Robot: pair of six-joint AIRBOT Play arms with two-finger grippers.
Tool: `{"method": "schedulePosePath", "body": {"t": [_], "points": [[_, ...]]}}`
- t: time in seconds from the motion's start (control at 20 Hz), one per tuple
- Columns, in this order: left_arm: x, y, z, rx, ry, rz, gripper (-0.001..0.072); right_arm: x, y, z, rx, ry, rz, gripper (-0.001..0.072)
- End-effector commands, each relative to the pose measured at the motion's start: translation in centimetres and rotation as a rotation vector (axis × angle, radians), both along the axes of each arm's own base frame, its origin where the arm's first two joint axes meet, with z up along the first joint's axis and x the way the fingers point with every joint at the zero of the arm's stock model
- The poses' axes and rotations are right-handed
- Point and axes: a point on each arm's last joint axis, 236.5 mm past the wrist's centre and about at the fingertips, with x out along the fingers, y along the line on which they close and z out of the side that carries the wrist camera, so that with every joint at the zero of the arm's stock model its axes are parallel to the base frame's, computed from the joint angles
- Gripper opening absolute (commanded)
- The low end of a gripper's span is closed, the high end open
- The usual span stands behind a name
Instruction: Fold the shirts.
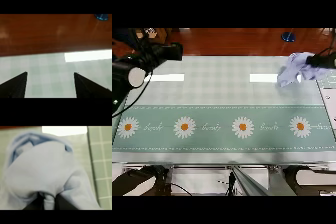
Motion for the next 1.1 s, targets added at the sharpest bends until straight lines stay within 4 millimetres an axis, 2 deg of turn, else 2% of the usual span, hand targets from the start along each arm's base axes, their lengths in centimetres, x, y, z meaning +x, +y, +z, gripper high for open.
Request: {"method": "schedulePosePath", "body": {"t": [0.0,0.15,0.25,0.35,0.45,0.5,0.6,0.7,0.8,0.95,1.05], "points": [[-1.1,-0.6,7.3,-0.037,-0.138,-0.017,0.0720,-3.0,2.1,13.5,-0.034,-0.255,0.016,0.0025],[-4.3,-1.3,14.4,-0.078,-0.269,-0.050,0.0720,-8.0,6.3,23.9,-0.028,-0.466,0.073,0.0025],[-7.2,-1.5,16.9,-0.086,-0.279,-0.070,0.0720,-11.8,9.7,29.0,-0.005,-0.576,0.134,0.0025],[-10.3,-1.1,17.0,-0.072,-0.218,-0.083,0.0720,-15.5,13.6,32.3,0.072,-0.651,0.217,0.0025],[-13.4,-0.4,15.5,-0.043,-0.107,-0.087,0.0720,-18.6,18.0,33.4,0.184,-0.652,0.328,0.0025],[-14.8,0.1,14.4,-0.026,-0.044,-0.086,0.0720,-19.8,20.1,33.0,0.236,-0.616,0.391,0.0025],[-17.4,0.9,12.0,0.002,0.082,-0.087,0.0720,-21.7,25.0,29.7,0.320,-0.448,0.540,0.0025],[-19.4,1.2,10.0,0.014,0.189,-0.097,0.0720,-23.4,29.1,24.7,0.341,-0.220,0.676,0.0025],[-20.3,1.3,8.4,0.028,0.263,-0.102,0.0720,-25.1,33.2,19.1,0.345,0.020,0.811,0.0025],[-20.4,1.2,6.3,0.044,0.318,-0.102,0.0720,-25.5,38.9,11.4,0.308,0.235,0.936,0.0025],[-20.5,0.8,5.2,0.038,0.350,-0.114,0.0720,-25.5,41.7,5.1,0.226,0.367,0.979,0.0025]]}}
